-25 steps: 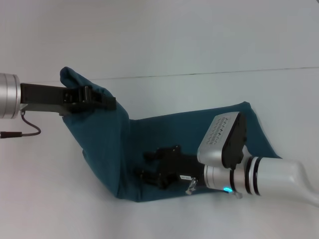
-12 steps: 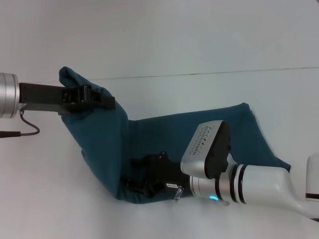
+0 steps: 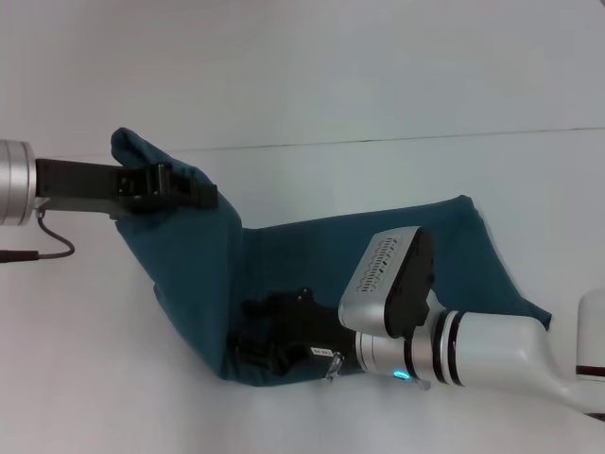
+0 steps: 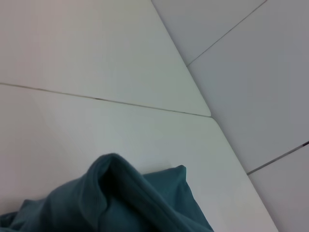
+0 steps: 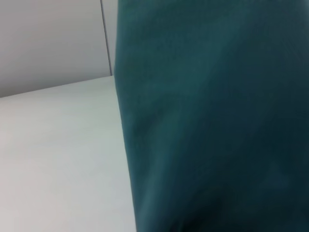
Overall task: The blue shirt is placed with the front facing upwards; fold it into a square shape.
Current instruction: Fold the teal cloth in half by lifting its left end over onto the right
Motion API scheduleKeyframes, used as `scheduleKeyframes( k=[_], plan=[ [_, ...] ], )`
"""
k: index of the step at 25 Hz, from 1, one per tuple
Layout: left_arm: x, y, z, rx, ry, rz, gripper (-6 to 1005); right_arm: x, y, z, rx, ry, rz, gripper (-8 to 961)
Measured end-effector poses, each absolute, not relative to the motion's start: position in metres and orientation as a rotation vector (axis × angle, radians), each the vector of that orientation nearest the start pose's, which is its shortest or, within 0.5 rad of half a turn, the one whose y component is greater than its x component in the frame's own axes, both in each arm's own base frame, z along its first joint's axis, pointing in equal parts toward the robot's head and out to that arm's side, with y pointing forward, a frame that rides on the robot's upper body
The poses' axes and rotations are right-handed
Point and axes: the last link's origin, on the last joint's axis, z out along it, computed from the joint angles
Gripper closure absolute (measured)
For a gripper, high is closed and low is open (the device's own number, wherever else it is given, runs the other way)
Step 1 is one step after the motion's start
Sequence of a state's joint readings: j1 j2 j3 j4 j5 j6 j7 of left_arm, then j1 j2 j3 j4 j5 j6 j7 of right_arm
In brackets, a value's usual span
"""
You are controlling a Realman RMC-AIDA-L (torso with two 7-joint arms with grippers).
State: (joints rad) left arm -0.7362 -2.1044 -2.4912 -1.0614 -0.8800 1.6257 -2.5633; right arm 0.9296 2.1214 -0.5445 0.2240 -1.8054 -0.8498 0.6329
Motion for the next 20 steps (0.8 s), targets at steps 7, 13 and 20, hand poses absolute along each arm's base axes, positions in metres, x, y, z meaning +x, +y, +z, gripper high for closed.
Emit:
scheduleKeyframes(
  k=[7, 13, 20],
  plan=[
    [-0.178, 0.389, 0.052, -2.44, -1.592, -0.56, 953, 0.196, 0.339, -0.164, -2.711, 0.436, 0.496, 424],
    [-0.178, 0.389, 0.052, -2.439, -1.591, -0.562, 953, 0.194, 0.337, -0.167, -2.719, 0.43, 0.511, 423],
    [-0.18, 0.389, 0.052, -2.433, -1.597, -0.566, 953, 0.217, 0.347, -0.149, -2.627, 0.479, 0.495, 422]
  ],
)
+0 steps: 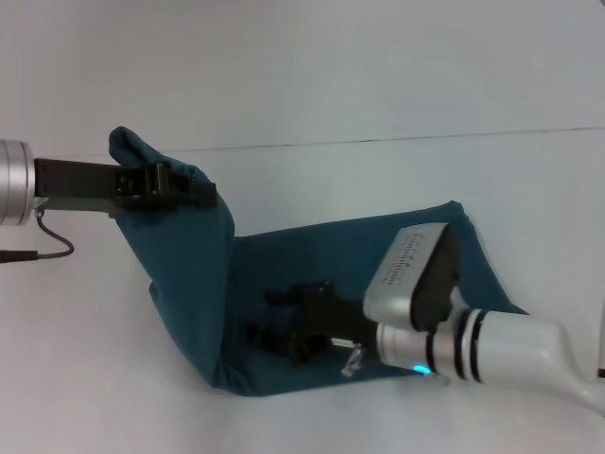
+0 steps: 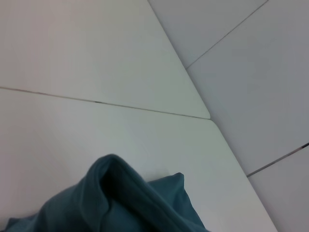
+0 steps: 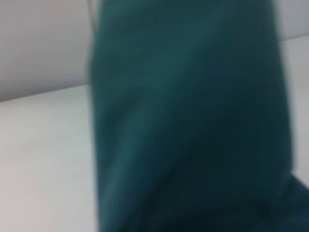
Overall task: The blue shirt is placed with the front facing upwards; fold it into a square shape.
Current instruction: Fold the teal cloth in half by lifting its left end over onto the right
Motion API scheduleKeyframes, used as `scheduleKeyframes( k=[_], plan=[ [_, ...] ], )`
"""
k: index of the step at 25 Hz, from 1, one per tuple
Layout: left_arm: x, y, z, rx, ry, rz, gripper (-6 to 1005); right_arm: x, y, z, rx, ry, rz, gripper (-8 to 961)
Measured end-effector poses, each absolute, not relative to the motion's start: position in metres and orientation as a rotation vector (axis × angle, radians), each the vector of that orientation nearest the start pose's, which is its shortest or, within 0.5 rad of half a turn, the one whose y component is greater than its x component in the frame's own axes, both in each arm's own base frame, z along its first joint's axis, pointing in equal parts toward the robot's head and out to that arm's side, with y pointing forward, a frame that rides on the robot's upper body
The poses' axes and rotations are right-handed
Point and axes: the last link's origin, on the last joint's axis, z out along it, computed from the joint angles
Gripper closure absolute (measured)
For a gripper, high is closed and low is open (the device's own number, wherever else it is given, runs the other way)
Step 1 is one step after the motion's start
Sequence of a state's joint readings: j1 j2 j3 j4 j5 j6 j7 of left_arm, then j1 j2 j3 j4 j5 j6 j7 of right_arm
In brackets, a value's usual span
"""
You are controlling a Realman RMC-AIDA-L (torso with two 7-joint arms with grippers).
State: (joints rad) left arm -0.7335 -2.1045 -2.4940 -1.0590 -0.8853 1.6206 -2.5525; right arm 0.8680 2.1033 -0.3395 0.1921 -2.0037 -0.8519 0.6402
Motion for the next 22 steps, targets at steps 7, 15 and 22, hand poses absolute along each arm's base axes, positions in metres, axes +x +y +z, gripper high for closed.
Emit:
scheduleKeyframes(
  k=[7, 15, 22],
  plan=[
    [-0.179, 0.389, 0.051, -2.435, -1.598, -0.565, 953, 0.243, 0.356, -0.13, -2.521, 0.548, 0.468, 421],
    [-0.177, 0.388, 0.048, -2.445, -1.597, -0.57, 956, 0.277, 0.367, -0.084, -2.276, 0.64, 0.581, 419],
    [-0.168, 0.39, 0.045, -2.472, -1.568, -0.602, 956, 0.297, 0.366, -0.045, -2.104, 0.668, 0.696, 416]
  ],
)
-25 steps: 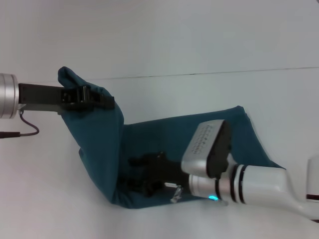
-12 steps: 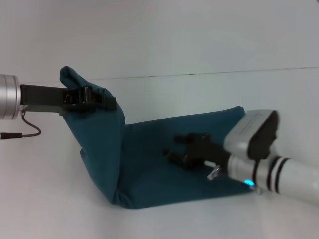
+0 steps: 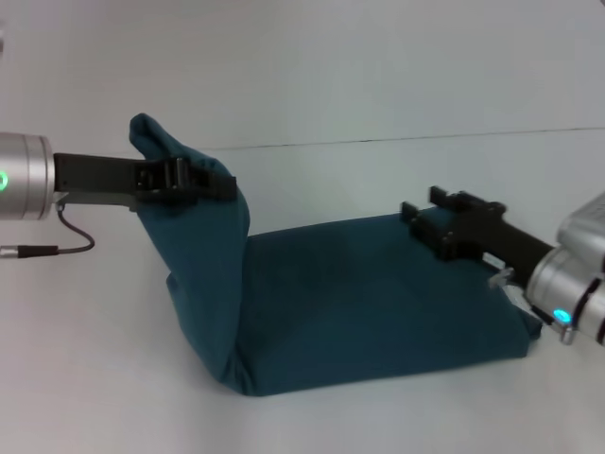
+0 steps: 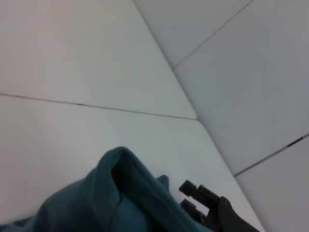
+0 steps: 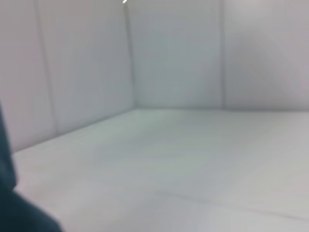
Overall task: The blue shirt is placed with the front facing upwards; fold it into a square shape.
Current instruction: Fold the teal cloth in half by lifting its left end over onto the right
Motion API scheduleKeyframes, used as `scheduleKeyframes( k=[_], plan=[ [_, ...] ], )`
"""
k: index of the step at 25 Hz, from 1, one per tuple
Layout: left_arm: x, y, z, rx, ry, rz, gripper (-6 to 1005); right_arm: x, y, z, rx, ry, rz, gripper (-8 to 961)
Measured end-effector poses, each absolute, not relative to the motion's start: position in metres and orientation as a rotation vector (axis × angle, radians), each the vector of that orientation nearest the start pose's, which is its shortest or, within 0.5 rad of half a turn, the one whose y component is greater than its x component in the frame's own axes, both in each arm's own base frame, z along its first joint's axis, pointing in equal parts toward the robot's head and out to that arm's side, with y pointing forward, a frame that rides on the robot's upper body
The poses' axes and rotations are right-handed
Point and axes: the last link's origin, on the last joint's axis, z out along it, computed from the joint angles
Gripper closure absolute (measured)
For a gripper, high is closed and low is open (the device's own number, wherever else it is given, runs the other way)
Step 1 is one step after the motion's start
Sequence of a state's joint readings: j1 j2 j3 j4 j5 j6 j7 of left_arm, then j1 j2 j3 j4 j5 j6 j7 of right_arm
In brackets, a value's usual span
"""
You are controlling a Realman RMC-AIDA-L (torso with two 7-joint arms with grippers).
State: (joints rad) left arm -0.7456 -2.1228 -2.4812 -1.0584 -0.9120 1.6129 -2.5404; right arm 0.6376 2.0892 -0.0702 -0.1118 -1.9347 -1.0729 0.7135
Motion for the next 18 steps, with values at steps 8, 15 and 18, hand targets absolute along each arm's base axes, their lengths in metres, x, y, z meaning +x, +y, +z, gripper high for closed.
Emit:
scheduleKeyframes(
  k=[8, 15, 18],
  plan=[
    [-0.154, 0.393, 0.029, -2.5, -1.55, -0.572, 956, 0.316, 0.362, -0.02, -2.02, 0.675, 0.698, 413],
    [-0.142, 0.396, 0.008, -2.526, -1.563, -0.575, 955, 0.329, 0.355, -0.004, -1.957, 0.667, 0.701, 412],
    [-0.135, 0.399, 0.002, -2.536, -1.555, -0.572, 955, 0.335, 0.352, 0.002, -1.934, 0.666, 0.687, 412]
  ],
)
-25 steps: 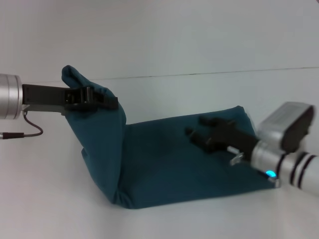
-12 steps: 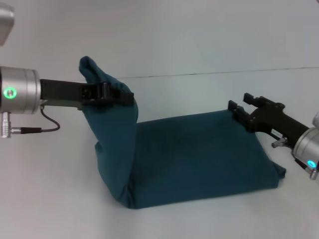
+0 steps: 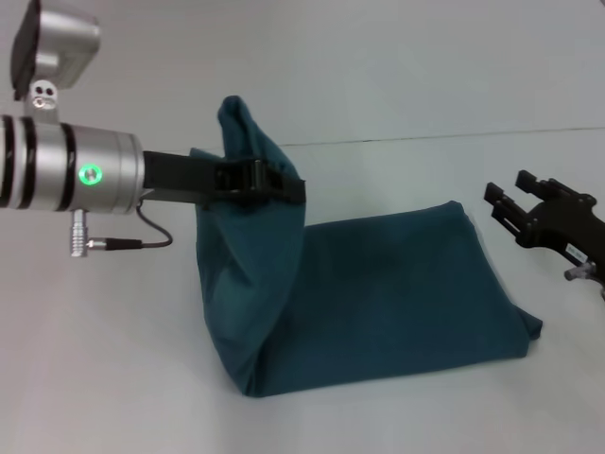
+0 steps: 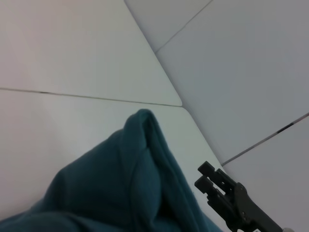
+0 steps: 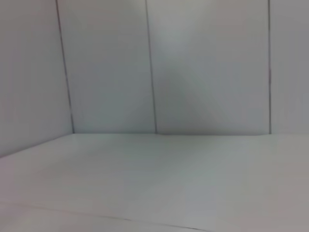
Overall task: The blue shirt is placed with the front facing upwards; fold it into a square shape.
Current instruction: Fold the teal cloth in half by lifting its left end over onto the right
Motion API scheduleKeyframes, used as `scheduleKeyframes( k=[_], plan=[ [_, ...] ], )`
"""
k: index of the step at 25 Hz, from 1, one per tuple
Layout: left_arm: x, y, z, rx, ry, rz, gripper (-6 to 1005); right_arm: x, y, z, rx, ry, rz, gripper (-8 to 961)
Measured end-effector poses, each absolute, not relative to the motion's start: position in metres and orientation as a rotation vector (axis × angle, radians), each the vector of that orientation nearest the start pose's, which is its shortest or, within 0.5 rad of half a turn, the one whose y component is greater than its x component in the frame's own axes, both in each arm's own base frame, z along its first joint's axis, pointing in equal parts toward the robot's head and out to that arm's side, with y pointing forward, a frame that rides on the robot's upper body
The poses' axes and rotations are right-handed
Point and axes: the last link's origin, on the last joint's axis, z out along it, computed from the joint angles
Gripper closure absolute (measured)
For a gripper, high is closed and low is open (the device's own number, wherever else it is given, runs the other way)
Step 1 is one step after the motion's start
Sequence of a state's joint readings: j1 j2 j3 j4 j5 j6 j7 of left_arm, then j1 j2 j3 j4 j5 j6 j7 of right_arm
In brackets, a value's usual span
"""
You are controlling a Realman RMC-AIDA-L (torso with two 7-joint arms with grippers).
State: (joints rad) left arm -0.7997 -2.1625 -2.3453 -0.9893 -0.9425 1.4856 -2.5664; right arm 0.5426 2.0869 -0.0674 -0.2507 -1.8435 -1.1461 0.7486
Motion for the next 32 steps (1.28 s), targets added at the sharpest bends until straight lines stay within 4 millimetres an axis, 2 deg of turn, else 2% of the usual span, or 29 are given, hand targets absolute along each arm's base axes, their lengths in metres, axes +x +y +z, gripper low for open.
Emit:
scheduleKeyframes(
  k=[12, 21, 32],
  plan=[
    [-0.105, 0.408, -0.018, -2.559, -1.498, -0.561, 955, 0.359, 0.339, 0.022, -1.847, 0.679, 0.644, 412],
    [-0.093, 0.409, -0.036, -2.555, -1.488, -0.52, 955, 0.365, 0.334, 0.024, -1.838, 0.679, 0.624, 411],
    [-0.084, 0.416, -0.05, -2.508, -1.488, -0.593, 954, 0.372, 0.327, 0.028, -1.826, 0.683, 0.599, 412]
  ],
)
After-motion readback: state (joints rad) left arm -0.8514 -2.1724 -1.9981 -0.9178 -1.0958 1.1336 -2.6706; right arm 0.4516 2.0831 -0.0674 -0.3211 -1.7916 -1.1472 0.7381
